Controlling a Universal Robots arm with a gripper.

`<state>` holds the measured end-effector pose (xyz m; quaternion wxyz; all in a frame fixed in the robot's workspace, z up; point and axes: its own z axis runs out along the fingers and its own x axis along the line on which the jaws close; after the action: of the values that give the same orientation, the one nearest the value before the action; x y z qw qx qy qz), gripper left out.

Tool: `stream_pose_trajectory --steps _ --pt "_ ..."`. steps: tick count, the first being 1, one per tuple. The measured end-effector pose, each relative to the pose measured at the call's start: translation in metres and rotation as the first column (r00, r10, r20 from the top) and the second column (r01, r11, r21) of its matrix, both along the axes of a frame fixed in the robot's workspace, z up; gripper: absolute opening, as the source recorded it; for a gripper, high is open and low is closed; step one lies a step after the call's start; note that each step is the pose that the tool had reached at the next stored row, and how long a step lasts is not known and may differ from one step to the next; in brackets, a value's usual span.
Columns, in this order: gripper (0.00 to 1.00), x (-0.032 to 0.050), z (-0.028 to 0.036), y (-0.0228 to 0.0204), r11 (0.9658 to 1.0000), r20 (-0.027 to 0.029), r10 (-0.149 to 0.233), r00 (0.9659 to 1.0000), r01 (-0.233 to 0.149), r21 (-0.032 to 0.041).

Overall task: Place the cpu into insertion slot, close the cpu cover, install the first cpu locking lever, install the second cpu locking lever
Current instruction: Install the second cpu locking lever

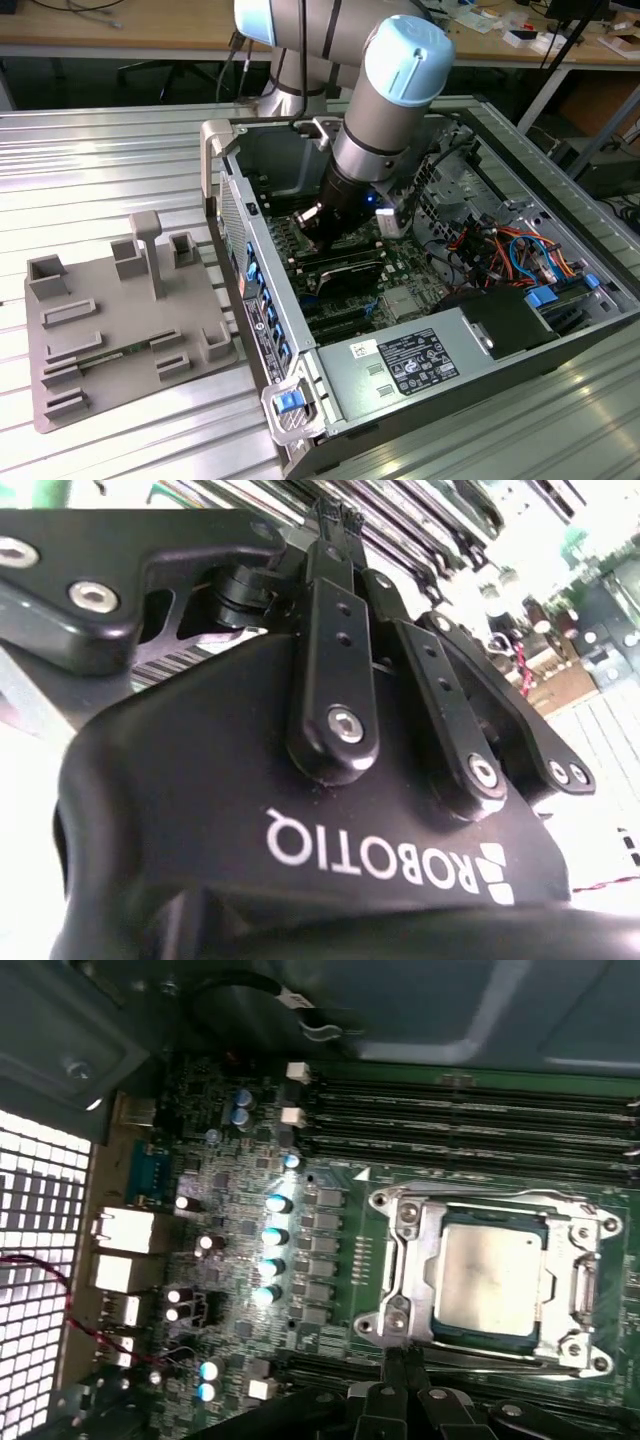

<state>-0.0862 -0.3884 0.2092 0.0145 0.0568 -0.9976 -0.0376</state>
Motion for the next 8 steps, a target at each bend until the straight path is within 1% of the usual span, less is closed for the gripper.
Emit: stream_pose_trajectory --steps 1,2,3,5,8 --pt "0.11 -0.0033 0.0 0.0 1.0 0.0007 0.0 1.0 0.0 0.0011" --pt "0.11 -0.0104 0.0 0.0 1.0 0.0025 0.0 1.0 0.0 0.0036" --pt "0.11 -0.0129 0.0 0.0 1.0 0.003 0.0 1.0 0.0 0.0058" --pt "0.11 -0.0148 -0.0003 0.0001 0.9999 0.0031 0.003 1.0 -0.003 0.0101" --pt "0.11 -0.0149 -0.0019 0.0024 0.9998 0.0032 0.013 0.9999 -0.013 0.0143"
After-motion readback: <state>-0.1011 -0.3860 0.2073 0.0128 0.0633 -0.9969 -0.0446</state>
